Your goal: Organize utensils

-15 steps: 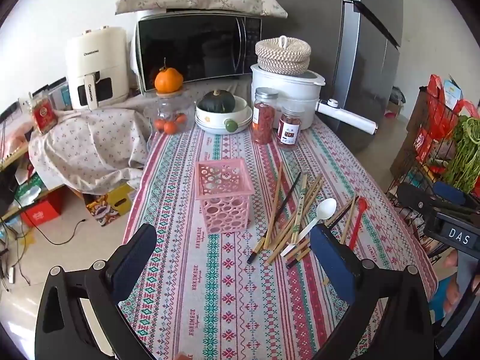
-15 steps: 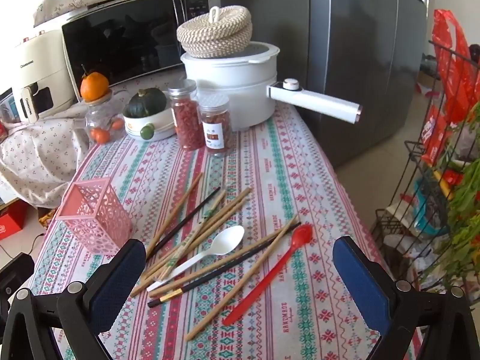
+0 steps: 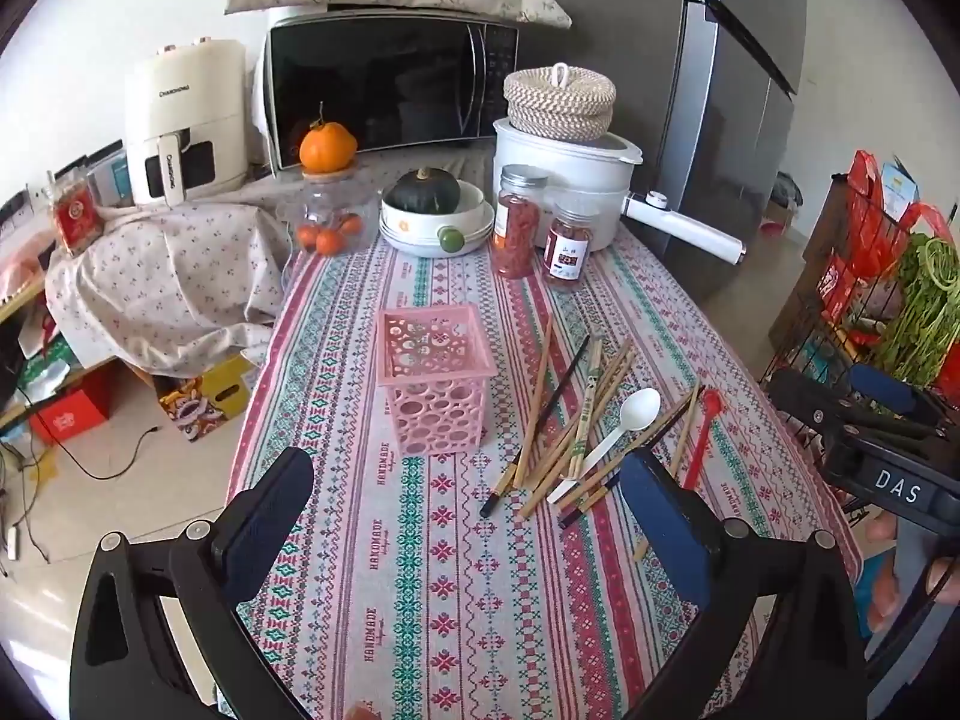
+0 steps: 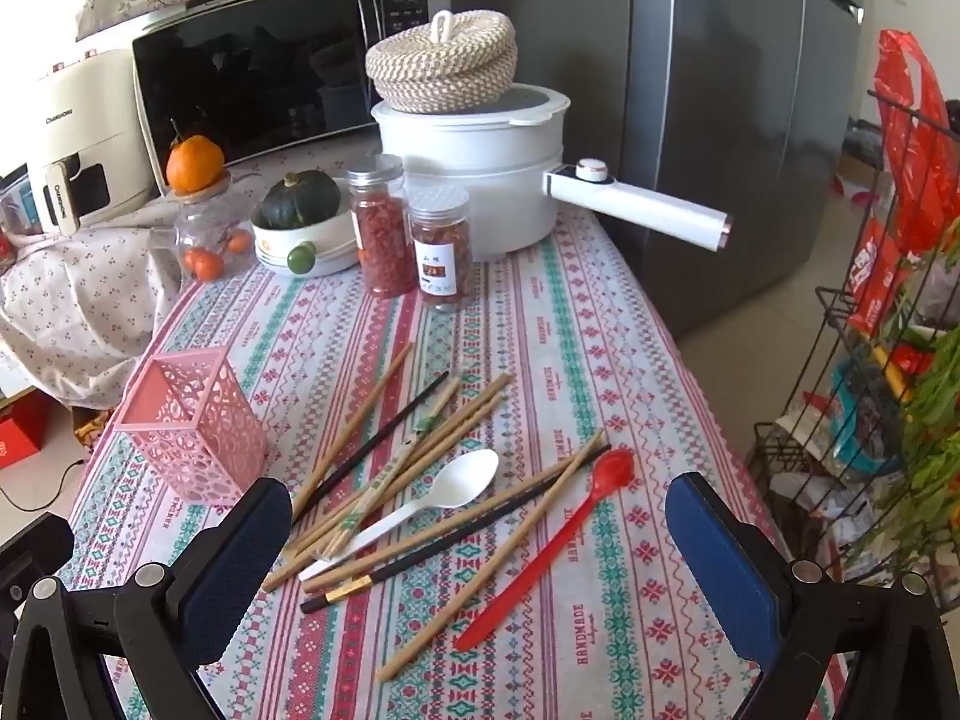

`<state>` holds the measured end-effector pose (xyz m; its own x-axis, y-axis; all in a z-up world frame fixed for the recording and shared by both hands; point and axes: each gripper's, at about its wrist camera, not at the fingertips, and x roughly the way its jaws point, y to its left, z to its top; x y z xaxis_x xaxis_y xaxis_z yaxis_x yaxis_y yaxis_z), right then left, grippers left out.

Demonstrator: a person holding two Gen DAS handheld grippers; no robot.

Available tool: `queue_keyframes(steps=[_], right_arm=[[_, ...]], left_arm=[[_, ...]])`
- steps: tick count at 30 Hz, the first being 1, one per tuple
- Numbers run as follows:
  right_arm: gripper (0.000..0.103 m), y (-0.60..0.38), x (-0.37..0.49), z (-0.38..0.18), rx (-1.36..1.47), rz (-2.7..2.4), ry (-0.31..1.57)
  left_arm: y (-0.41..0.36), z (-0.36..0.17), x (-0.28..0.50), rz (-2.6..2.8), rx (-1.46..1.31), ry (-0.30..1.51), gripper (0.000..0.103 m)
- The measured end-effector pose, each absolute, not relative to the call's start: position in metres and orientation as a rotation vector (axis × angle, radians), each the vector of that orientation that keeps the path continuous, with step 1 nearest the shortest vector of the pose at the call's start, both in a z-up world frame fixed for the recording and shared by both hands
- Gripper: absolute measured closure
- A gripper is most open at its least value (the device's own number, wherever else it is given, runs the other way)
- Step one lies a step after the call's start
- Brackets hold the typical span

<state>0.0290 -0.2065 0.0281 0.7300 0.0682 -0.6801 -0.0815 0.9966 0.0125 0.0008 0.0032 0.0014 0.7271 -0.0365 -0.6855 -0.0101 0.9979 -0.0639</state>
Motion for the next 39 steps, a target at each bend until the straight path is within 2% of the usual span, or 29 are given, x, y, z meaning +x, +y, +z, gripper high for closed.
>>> queue_keyframes(steps=[39], right_arm=[[0.001,-0.21,0.031,0.027,-0.005,0.081,0.748]], left_arm=[[0.003,-0.003,0.001,-0.014,-0.071,0.757,0.0]])
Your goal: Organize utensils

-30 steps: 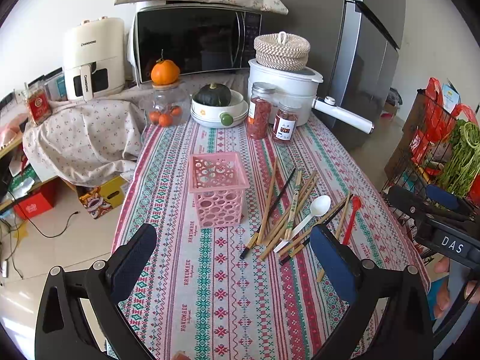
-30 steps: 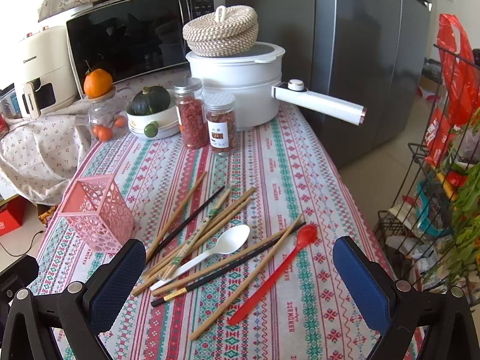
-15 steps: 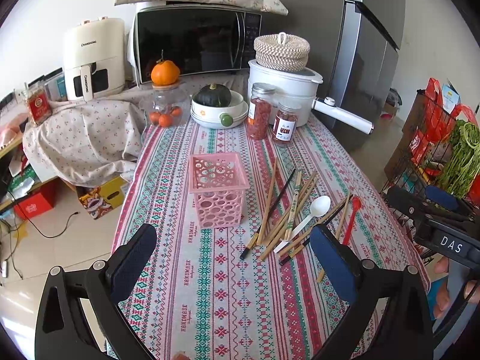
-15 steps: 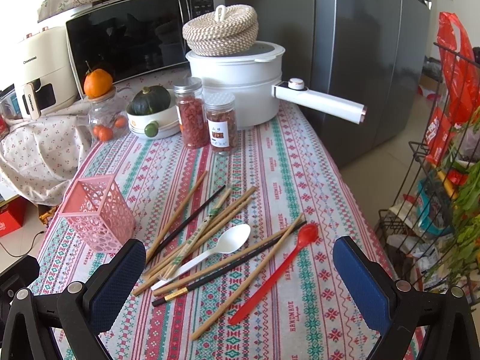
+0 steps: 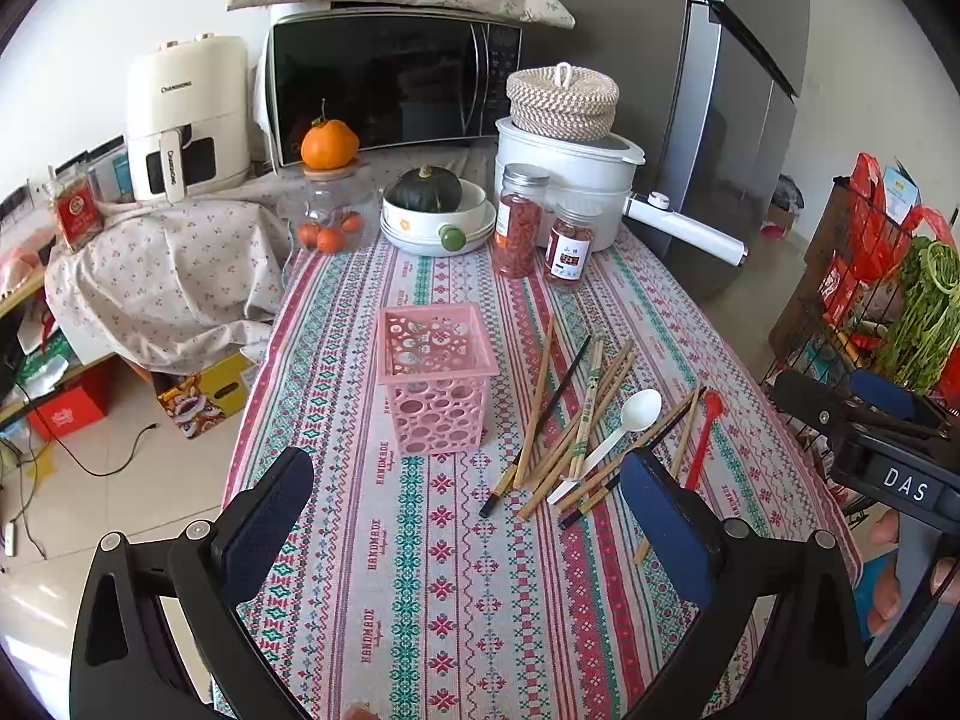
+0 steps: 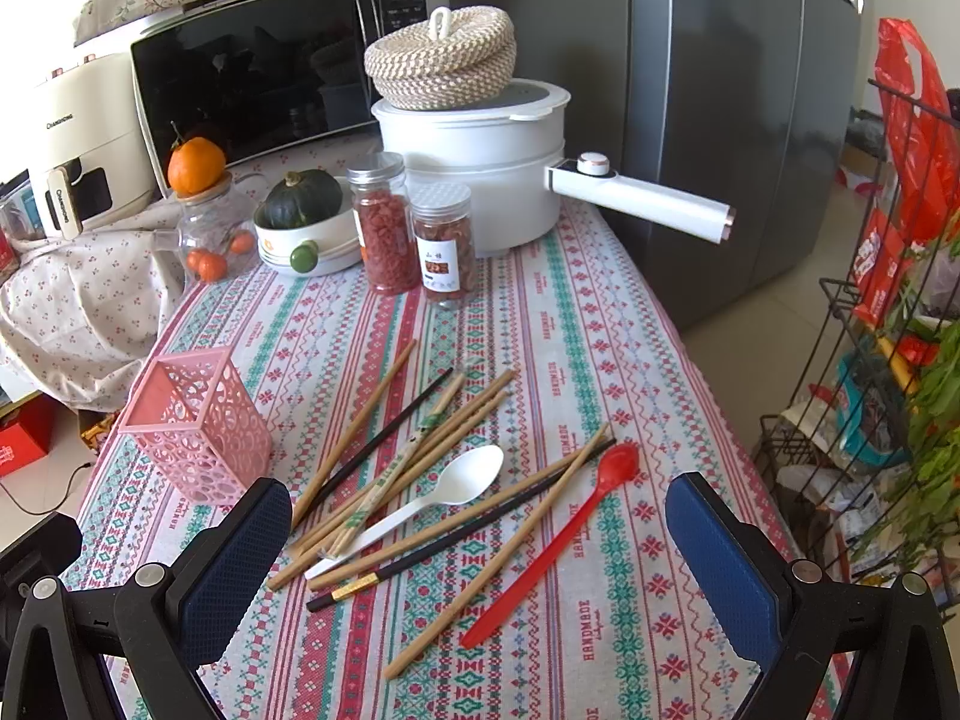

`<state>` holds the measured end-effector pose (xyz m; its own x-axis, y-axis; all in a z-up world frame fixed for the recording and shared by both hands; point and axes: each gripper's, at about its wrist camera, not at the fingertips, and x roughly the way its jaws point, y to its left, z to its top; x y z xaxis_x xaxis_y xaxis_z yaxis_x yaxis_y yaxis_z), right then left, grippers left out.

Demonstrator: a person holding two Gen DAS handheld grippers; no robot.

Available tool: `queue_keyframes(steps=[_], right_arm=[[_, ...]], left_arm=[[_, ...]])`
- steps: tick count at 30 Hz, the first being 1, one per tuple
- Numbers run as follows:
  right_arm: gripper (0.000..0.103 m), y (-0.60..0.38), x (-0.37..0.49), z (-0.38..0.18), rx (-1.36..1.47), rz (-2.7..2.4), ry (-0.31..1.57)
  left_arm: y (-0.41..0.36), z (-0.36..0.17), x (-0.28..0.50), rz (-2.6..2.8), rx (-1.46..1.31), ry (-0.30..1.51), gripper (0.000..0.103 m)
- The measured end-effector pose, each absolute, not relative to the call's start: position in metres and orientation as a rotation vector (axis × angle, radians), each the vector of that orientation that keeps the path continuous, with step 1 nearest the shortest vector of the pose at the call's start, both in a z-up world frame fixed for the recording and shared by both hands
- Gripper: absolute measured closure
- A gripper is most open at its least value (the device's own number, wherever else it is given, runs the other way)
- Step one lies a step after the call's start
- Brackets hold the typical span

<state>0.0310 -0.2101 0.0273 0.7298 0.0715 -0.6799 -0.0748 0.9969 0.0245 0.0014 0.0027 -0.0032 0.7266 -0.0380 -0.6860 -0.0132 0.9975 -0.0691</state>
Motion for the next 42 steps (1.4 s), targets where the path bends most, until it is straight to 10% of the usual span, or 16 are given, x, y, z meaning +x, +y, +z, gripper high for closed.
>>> queue_keyframes(steps=[42], right_arm=[[0.001,-0.2128,0.0329,0.025,0.031,0.09,0.772]], left_arm=[[0.0075,-0.0033,0.0025,-0.023,-0.067,0.759,0.0]])
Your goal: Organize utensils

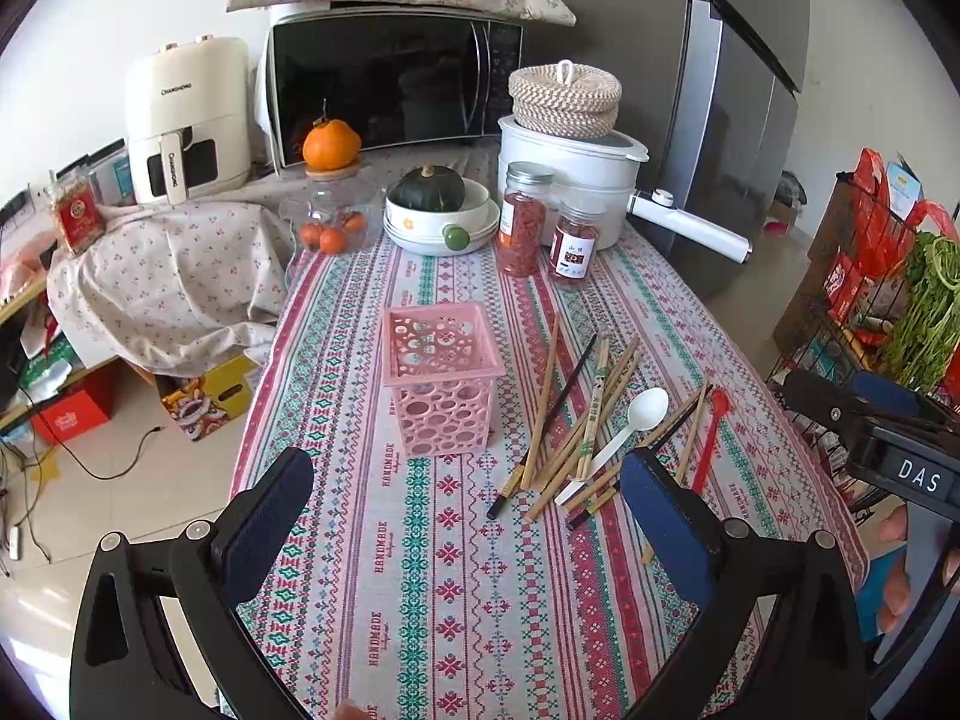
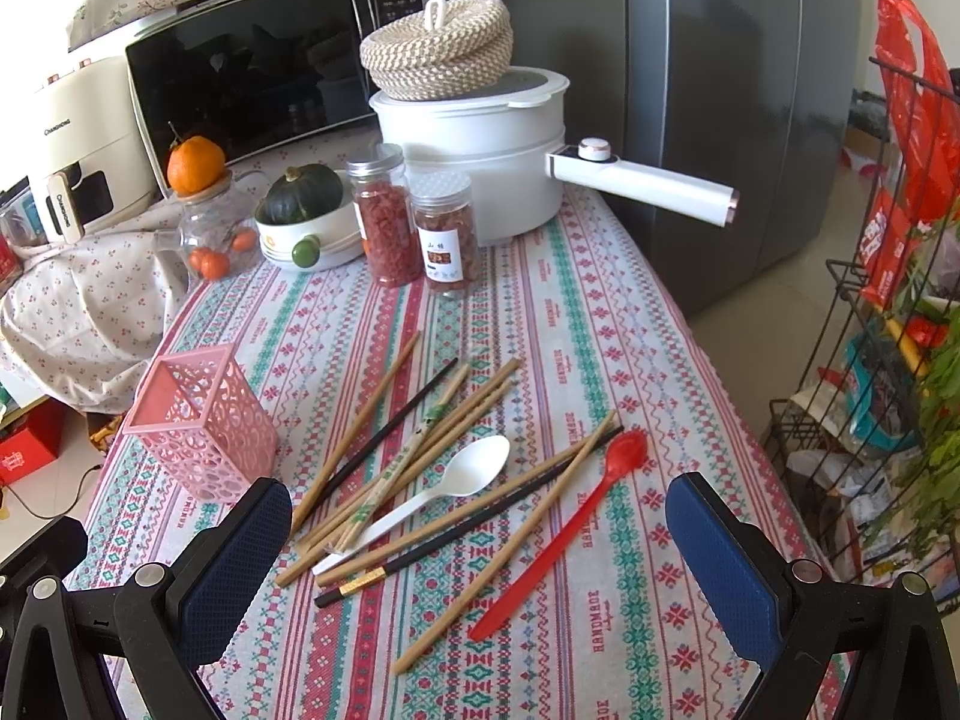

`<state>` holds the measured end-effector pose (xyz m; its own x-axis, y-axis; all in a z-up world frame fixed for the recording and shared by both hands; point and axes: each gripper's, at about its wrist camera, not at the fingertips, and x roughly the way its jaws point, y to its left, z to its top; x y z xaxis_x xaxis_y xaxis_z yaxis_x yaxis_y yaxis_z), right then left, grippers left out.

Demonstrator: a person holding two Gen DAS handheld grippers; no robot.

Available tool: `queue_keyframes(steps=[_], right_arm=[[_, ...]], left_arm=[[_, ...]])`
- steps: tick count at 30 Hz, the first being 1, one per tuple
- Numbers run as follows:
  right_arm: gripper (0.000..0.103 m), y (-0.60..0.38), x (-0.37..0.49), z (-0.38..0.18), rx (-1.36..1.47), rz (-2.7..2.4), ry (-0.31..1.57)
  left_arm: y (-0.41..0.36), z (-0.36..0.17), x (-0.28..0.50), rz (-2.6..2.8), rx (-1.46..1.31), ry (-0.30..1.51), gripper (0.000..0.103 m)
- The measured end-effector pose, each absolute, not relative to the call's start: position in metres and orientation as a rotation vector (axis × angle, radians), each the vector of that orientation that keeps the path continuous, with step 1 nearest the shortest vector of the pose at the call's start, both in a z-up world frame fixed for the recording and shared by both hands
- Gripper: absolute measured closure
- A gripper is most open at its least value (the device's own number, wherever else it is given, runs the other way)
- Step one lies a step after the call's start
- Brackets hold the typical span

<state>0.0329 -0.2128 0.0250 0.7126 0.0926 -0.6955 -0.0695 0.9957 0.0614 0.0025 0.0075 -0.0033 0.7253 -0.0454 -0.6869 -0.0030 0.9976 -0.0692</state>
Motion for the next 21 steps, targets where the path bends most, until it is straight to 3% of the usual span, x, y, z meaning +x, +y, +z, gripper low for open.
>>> queue_keyframes(steps=[18,20,21], right_arm=[[0.0,-0.274,0.099,0.023,0.166,-0.025,0.92],[0.0,-0.281,0.105,0.007,0.189,-0.025,0.966],[0.0,-0.285,0.108,-0.003,0.193,-0.021,1.008]], left_arm=[[-0.061,0.015,0.106,-0.136,0.091,0.953,0.001],[-0.071,0.004,0.13,-0.147,0.102,1.0,0.006],[-0.076,-0.002,0.142,-0.156,0.102,1.031,0.014]])
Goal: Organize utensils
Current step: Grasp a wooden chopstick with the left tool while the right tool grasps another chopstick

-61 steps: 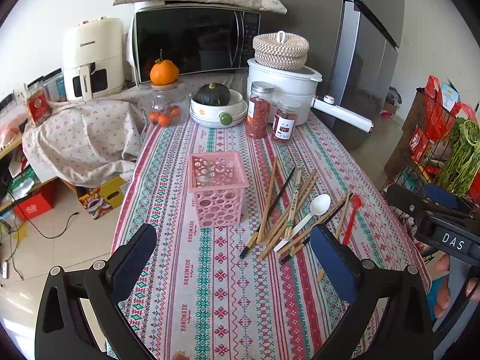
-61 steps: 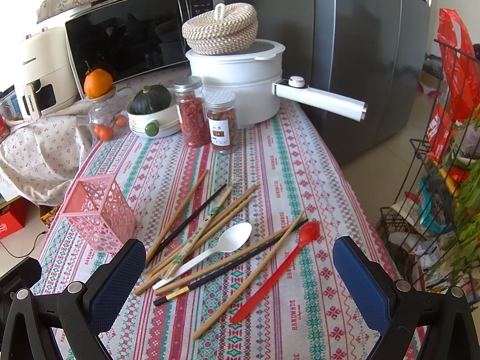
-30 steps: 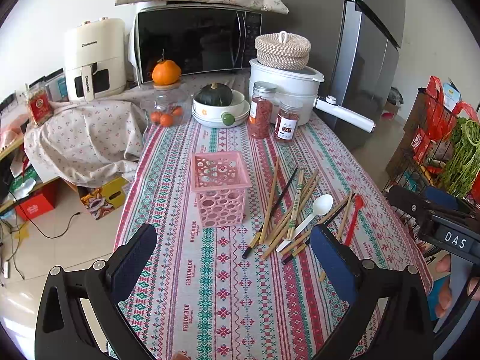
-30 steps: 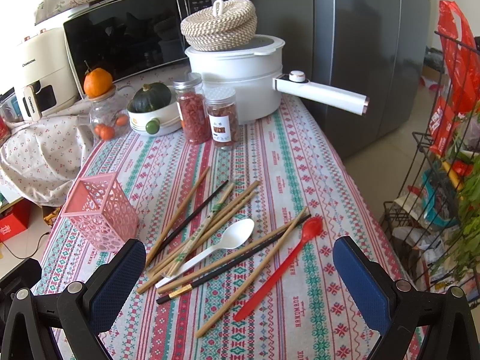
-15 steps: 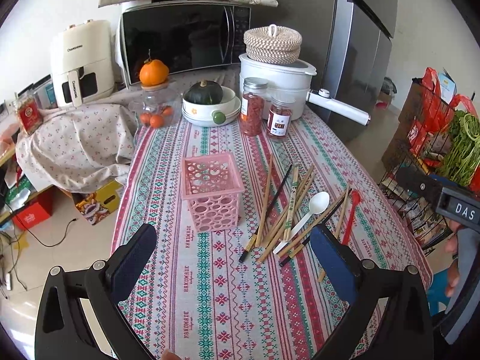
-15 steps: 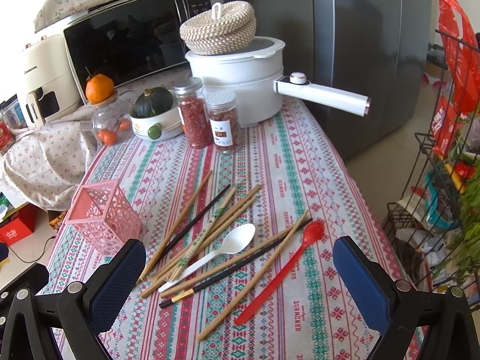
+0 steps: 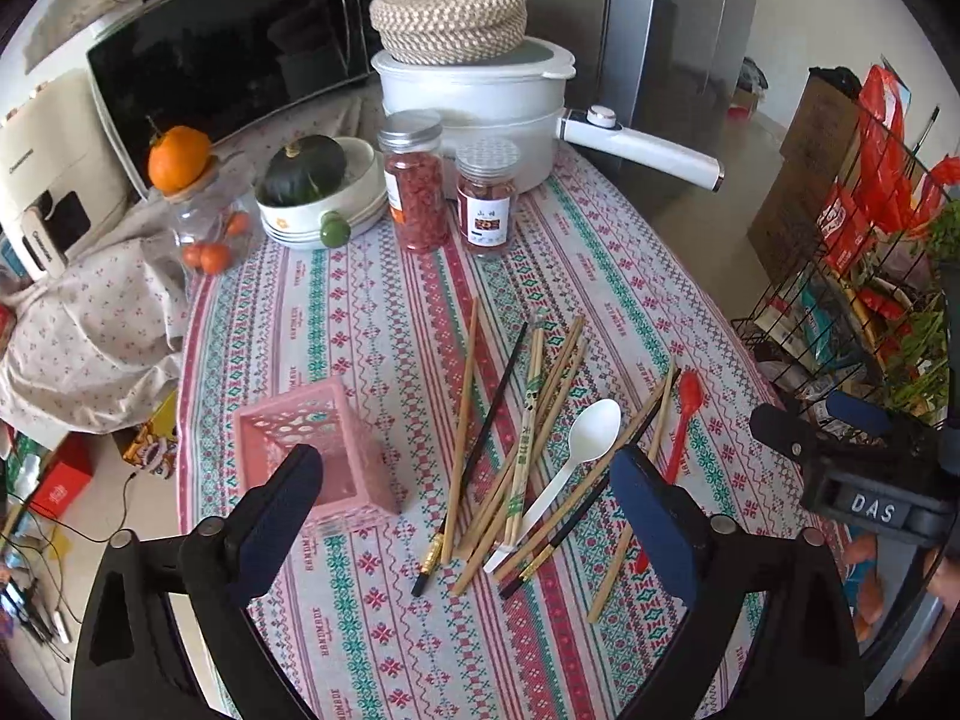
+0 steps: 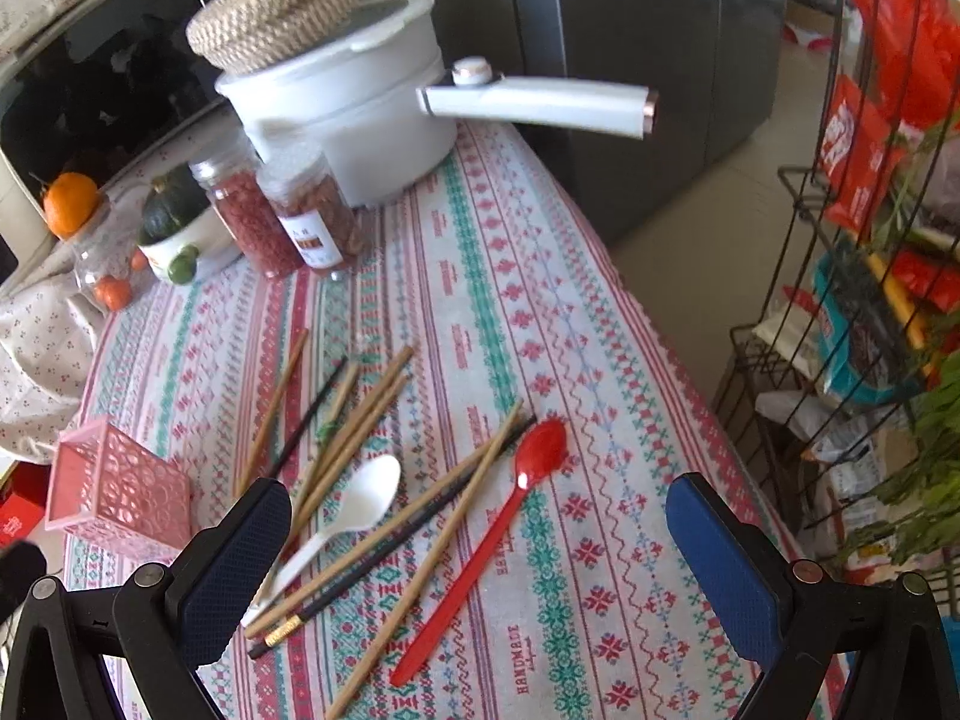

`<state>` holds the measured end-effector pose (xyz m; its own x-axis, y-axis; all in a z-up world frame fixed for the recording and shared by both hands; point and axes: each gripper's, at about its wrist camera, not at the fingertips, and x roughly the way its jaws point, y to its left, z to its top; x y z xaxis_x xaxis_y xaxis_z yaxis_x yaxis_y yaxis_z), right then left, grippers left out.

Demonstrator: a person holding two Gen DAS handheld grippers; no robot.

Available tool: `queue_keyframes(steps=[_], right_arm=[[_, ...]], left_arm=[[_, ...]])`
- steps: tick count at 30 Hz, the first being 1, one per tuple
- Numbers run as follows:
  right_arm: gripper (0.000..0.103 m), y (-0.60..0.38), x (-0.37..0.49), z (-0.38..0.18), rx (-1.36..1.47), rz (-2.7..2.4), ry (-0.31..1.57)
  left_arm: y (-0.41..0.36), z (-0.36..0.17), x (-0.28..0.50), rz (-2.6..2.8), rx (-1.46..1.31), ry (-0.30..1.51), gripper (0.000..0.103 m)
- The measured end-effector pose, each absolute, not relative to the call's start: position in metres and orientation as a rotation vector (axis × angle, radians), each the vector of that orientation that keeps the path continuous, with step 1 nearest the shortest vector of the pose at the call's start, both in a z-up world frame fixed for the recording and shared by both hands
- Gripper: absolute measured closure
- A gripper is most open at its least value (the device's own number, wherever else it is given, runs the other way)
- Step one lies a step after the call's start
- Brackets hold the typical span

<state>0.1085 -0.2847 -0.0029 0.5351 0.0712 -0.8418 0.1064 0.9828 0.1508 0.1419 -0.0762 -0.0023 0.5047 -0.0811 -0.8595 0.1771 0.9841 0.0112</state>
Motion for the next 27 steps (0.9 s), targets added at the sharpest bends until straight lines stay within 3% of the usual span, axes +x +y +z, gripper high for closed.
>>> queue_keyframes(steps=[4,6,9,12,20,24,27], right_arm=[[0.0,-0.297,0.12,-0.022,0.2,-0.004,1.077],[0.0,-0.303,0.126,-0.024,0.196,-0.007,1.085],[0.0,-0.312,0.134,-0.031,0.212,-0.013,1.103],[0.0,-0.32,0.141,-0.04,0.239,-0.024,1.127],[0.0,-0.327,0.154,-0.053,0.243,-0.033,1.155],[0.0,-0.326,0.158,-0.057,0.235,-0.029,1.166],[0.001,-0.325,0.159,-0.059,0.232,-0.028,1.173]], left_arm=[[-0.092,-0.038,0.188,-0.162,0.097,1.159,0.041],[-0.095,-0.058,0.209,-0.138,0.097,1.204,0.061],[-0.094,-0.084,0.234,-0.1,0.094,1.246,0.073],[-0.09,-0.106,0.254,-0.074,0.077,1.277,0.081],[-0.089,-0.146,0.28,-0.059,0.019,1.338,0.088],[-0.091,-0.146,0.282,-0.058,0.021,1.311,0.096],[-0.093,-0.132,0.271,-0.103,0.018,1.268,0.097]])
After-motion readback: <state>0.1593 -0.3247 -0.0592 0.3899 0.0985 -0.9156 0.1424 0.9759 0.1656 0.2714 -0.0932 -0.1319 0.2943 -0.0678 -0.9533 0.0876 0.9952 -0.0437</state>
